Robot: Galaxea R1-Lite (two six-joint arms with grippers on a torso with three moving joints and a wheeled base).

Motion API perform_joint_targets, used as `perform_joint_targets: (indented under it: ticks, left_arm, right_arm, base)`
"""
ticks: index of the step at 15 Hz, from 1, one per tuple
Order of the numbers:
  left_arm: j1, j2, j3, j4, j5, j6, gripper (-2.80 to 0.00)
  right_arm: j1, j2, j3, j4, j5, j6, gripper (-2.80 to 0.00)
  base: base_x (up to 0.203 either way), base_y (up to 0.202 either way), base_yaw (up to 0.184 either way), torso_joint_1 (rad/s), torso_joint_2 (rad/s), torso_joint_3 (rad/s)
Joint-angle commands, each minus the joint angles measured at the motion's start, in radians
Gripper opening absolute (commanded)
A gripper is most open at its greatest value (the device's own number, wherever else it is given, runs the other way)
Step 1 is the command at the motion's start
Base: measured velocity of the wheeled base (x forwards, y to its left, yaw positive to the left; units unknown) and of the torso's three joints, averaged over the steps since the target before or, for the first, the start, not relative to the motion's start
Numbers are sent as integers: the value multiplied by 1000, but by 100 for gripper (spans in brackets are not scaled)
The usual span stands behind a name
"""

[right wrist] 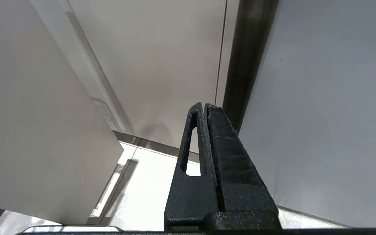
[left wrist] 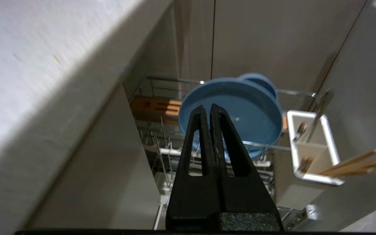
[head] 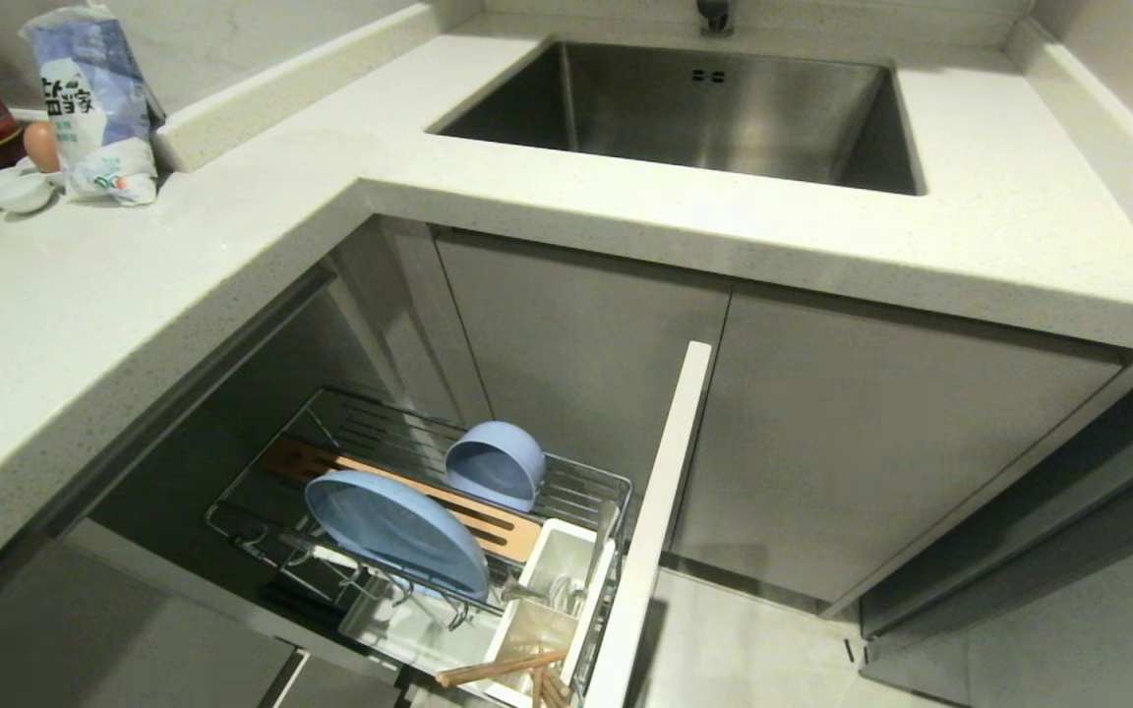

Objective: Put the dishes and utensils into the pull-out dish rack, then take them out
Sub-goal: Take the plate out of the cupboard

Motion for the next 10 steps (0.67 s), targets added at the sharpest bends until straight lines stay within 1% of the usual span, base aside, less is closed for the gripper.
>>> perform_joint_targets:
  ticks: [1, 2, 3, 4, 5, 6, 8, 9, 10]
  left_arm:
    - [0, -25, 161, -129, 1, 9, -280]
    - [0, -25, 178, -143, 8, 3, -280]
    - [0, -25, 171, -119, 26, -1, -280]
    - [0, -24, 171, -53, 31, 0, -280]
    - [0, -24, 168, -26, 34, -6, -280]
    - [0, -24, 169, -29, 37, -21, -280]
    - [0, -24, 171, -27, 71, -101, -280]
    - [0, -24, 170, -25, 88, -114, -280]
    - [0, -25, 171, -25, 89, -113, -280]
  right_arm:
    - [0, -1, 26, -2, 0, 0, -280]
    - [0, -1, 26, -1, 0, -1, -280]
    - [0, -1, 26, -1, 0, 1, -280]
    - [0, -1, 26, -1, 0, -1, -280]
    - [0, -1, 26, -1, 0, 0, -280]
    - [1, -1, 26, -1, 0, 1, -280]
    - [0, -1, 26, -1, 0, 1, -280]
    - [0, -1, 26, -1, 0, -1, -280]
    - [0, -1, 26, -1, 0, 0, -280]
  base:
    - [0, 0, 0, 0, 0, 0]
    - [0, 0, 0, 0, 0, 0]
    - [0, 0, 0, 0, 0, 0]
    - [0, 0, 0, 0, 0, 0]
    - [0, 0, 0, 0, 0, 0]
    - [0, 0, 0, 0, 0, 0]
    - [0, 0, 0, 0, 0, 0]
    - [0, 0, 0, 0, 0, 0]
    - [0, 0, 0, 0, 0, 0]
